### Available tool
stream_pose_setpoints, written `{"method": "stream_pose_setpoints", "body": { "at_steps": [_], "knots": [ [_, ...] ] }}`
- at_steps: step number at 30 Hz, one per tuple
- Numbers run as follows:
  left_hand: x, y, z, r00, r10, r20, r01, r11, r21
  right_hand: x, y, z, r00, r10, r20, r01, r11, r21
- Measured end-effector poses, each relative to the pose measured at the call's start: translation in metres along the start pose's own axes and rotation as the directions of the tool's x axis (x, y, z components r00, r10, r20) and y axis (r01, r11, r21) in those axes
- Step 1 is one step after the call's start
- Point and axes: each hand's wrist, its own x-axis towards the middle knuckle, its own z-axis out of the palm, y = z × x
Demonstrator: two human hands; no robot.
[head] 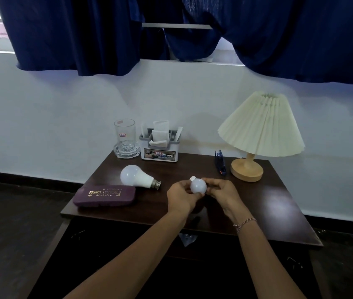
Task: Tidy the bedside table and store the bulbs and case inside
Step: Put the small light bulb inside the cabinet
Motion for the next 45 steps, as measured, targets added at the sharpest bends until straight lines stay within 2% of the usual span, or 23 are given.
{"method": "stream_pose_setpoints", "body": {
  "at_steps": [9,16,23,28,32,37,42,45],
  "knots": [
    [-0.033,0.006,-0.027,0.998,0.006,-0.059,-0.007,1.0,-0.011,-0.045,-0.013,0.012,1.0,-0.023,0.013,0.022,0.998,0.053],
    [-0.059,0.006,-0.062,0.996,0.016,-0.091,-0.013,0.999,0.039,-0.077,-0.02,0.028,0.993,-0.084,0.085,0.074,0.991,0.111],
    [-0.081,0.004,-0.095,0.999,0.038,-0.024,-0.037,0.998,0.047,-0.093,-0.026,0.05,1.0,0.019,-0.001,-0.018,0.957,0.289],
    [-0.095,-0.001,-0.115,0.996,0.028,0.09,-0.025,0.999,-0.028,-0.113,-0.03,0.062,0.999,0.014,0.051,-0.027,0.967,0.253],
    [-0.101,-0.009,-0.13,0.988,-0.027,0.151,0.034,0.998,-0.045,-0.127,-0.026,0.075,0.995,-0.021,0.093,0.0,0.976,0.22],
    [-0.109,-0.034,-0.153,0.986,-0.084,0.146,0.105,0.983,-0.149,-0.14,-0.01,0.092,0.994,0.013,0.112,-0.043,0.961,0.272],
    [-0.111,-0.071,-0.165,0.978,-0.209,0.007,0.2,0.927,-0.318,-0.149,0.013,0.11,0.989,0.068,0.134,-0.11,0.935,0.337],
    [-0.108,-0.09,-0.162,0.949,-0.311,-0.048,0.27,0.883,-0.383,-0.145,0.031,0.125,0.987,0.112,0.116,-0.14,0.953,0.267]
  ]
}}
